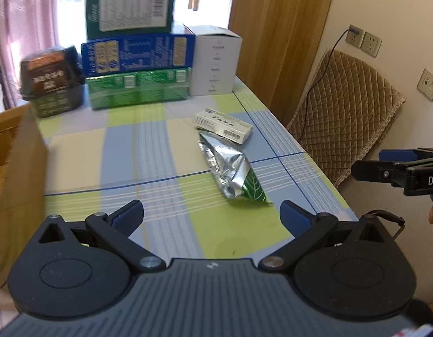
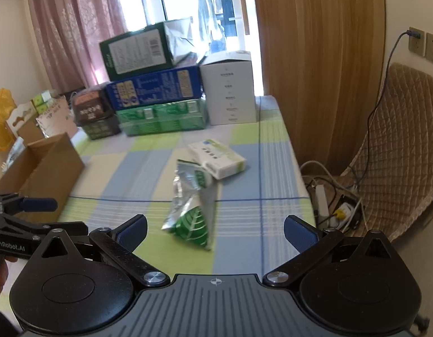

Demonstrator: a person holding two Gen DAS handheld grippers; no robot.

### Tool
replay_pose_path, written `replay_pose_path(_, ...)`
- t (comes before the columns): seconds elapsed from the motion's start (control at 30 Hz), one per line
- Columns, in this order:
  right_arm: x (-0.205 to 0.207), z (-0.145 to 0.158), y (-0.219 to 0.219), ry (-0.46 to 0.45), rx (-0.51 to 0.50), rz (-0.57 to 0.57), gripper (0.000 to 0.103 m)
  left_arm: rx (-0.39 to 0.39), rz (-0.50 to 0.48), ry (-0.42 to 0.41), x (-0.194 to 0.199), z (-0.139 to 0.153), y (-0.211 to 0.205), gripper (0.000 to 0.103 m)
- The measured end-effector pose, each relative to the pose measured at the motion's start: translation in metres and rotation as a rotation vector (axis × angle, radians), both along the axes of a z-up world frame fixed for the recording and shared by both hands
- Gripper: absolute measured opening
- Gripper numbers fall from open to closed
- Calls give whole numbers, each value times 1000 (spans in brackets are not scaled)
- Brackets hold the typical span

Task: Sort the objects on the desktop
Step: 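Move left tool to the foil bag while right tool approaches white medicine box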

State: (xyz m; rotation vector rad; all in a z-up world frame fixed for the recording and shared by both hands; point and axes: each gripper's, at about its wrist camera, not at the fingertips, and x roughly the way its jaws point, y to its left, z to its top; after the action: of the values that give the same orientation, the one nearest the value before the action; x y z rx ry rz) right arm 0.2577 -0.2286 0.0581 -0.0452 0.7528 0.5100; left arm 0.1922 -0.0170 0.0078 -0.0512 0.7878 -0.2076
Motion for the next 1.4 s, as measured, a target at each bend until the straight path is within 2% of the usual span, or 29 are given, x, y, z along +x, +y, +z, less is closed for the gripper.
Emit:
replay_pose_path(0.27,58,-51,-2,41,-54,15,101,-56,-20,61,77,-47,-22,102)
replay_pose_path(0.47,87,-78,2,53,-107,64,101,-58,-52,117,122,-84,-39,102)
replay_pose_path(0.77,115,-102,1,56,-149,57,101,-83,-54,150,165,-113,-53,101)
replay_pose_path(0.93,123,-111,2,49,-186,65,101,-68,-60,164,178,-126,-63,101)
replay_pose_path(1.03,125,-115,2,46,-202,67,101,-48,-58,168,183,-132,-66,93)
replay_pose_path(1.1,126,-116,3,44,-206,70,101,-44,-47,175,186,-135,-66,81)
replay_pose_path(1.23,127,-116,8,38,-203,77,101,-35,-56,198,189,-140,-66,76)
replay_pose_path(1.4,131,-113,20,23,-194,109,101,-4,-90,193,184,-133,-60,60)
